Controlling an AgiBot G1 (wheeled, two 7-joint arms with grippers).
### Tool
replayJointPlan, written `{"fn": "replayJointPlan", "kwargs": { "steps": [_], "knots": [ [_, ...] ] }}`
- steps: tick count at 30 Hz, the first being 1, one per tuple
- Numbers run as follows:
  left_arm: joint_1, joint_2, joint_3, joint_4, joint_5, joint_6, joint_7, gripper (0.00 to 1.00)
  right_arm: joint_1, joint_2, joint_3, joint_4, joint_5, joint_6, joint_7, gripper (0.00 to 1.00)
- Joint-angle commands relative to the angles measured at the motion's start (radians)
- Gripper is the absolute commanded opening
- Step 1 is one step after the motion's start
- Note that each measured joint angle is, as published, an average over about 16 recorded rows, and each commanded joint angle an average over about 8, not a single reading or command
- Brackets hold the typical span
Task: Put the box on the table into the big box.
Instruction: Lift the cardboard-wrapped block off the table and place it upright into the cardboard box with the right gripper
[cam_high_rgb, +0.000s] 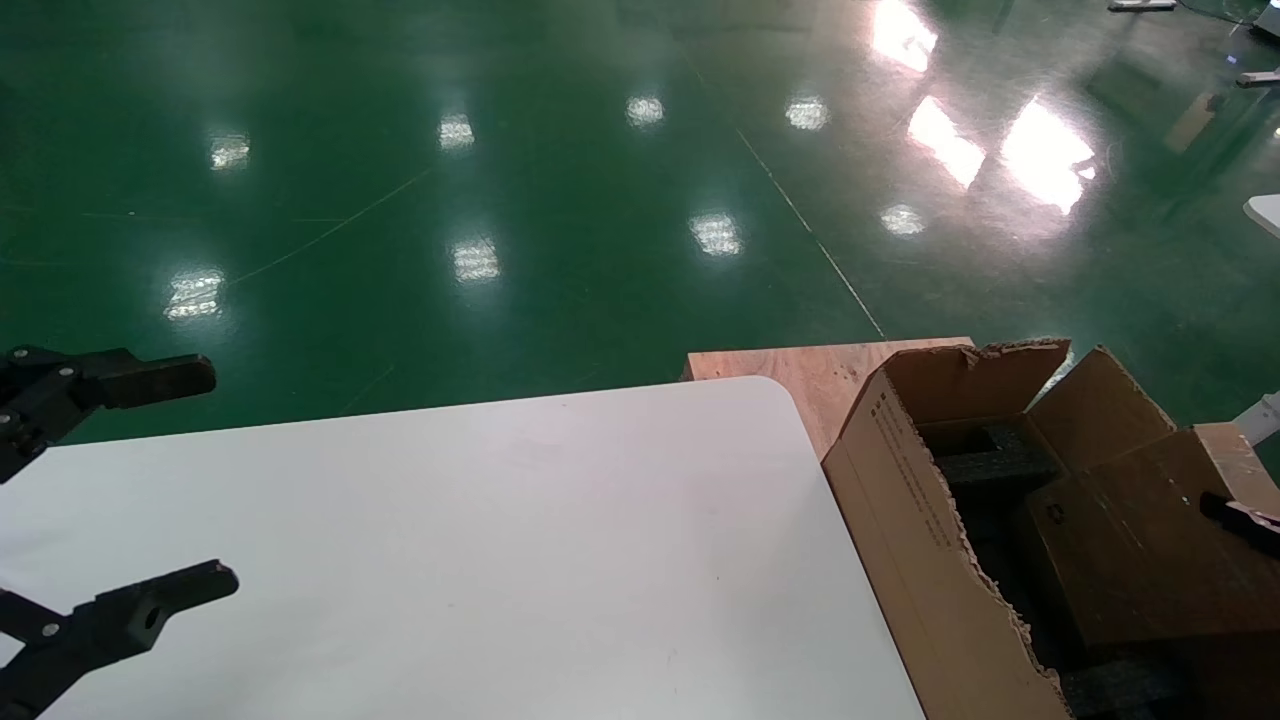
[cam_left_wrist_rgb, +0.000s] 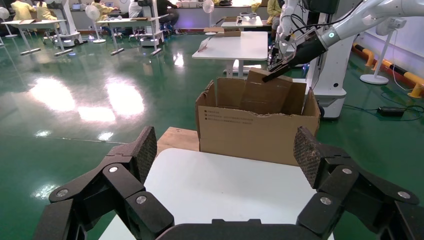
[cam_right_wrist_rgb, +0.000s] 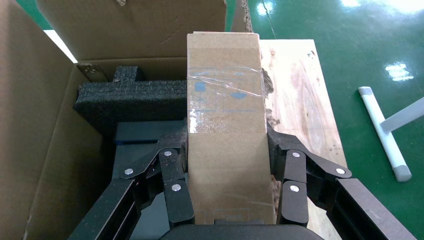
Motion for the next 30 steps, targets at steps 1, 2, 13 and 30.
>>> {"fn": "replayJointPlan", "kwargs": {
  "steps": [1, 2, 13, 30],
  "knots": [
    [0.000, 0.000, 0.000, 0.000, 0.000, 0.000, 0.000, 1.00, 0.001, -0.009, -0.024, 0.013, 0.013, 0.019, 0.009, 0.00],
    [0.000, 0.000, 0.000, 0.000, 0.000, 0.000, 0.000, 1.00, 0.001, -0.013, -0.037, 0.020, 0.020, 0.031, 0.014, 0.00],
    [0.000, 0.000, 0.000, 0.000, 0.000, 0.000, 0.000, 1.00, -0.002, -0.067, -0.181, 0.086, 0.096, 0.134, 0.050, 0.00],
    [0.000, 0.000, 0.000, 0.000, 0.000, 0.000, 0.000, 1.00, -0.011, -0.105, -0.349, 0.121, 0.188, 0.216, 0.042, 0.00]
  ]
}}
